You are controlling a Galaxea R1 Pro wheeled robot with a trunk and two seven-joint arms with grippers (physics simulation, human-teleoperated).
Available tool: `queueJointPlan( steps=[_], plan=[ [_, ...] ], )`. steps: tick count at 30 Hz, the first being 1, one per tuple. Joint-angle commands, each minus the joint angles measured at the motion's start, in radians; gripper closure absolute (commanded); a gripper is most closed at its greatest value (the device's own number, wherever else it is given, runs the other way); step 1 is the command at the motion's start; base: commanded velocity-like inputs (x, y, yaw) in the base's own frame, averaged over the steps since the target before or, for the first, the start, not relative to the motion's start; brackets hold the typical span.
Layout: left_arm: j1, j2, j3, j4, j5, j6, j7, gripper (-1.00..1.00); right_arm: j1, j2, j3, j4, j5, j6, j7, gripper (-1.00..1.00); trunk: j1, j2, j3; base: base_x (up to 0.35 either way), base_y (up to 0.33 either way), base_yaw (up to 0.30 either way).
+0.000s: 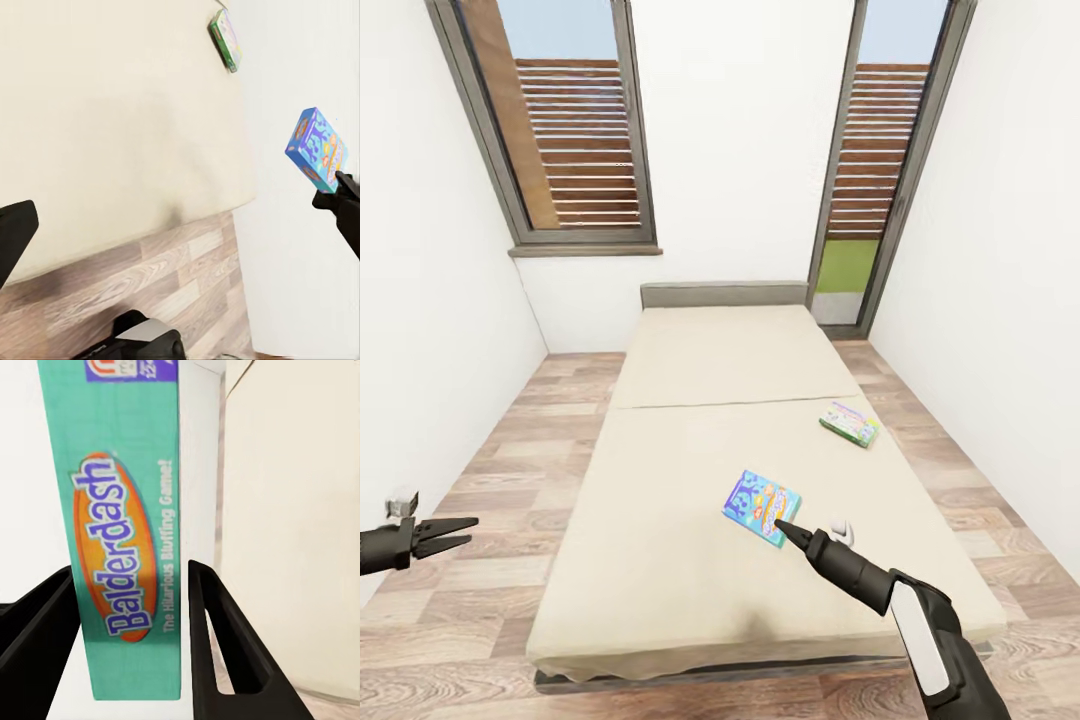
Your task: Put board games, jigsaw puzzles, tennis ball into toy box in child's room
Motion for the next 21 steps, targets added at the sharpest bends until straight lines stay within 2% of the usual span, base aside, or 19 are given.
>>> queueJointPlan(
  steps=[1,3,7,21],
  plan=[
    [-0.001,0.0,-0.007,-0.002,-0.002,0.014,-0.008,-1.0,-0.001,0.001,-0.003,-0.001,0.002,0.005,0.003,1.0,-0.004,0.007,0.004,0.0,0.0,0.068],
    [0.0,0.001,-0.037,-0.01,-0.003,0.022,-0.014,-1.0,-0.001,0.001,-0.003,-0.012,0.002,0.005,0.003,1.0,-0.012,0.021,0.014,0.0,0.0,0.069],
    [-0.001,0.004,-0.068,-0.014,-0.004,0.027,-0.014,-1.0,-0.001,0.0,-0.003,-0.038,0.002,0.005,0.002,1.0,-0.027,0.049,0.033,0.0,0.0,0.07],
    [0.0,0.007,-0.08,-0.015,-0.005,0.028,-0.014,-1.0,-0.001,0.002,-0.002,-0.066,0.002,0.005,0.002,1.0,-0.081,0.147,0.1,0.0,0.0,0.07]
  ],
)
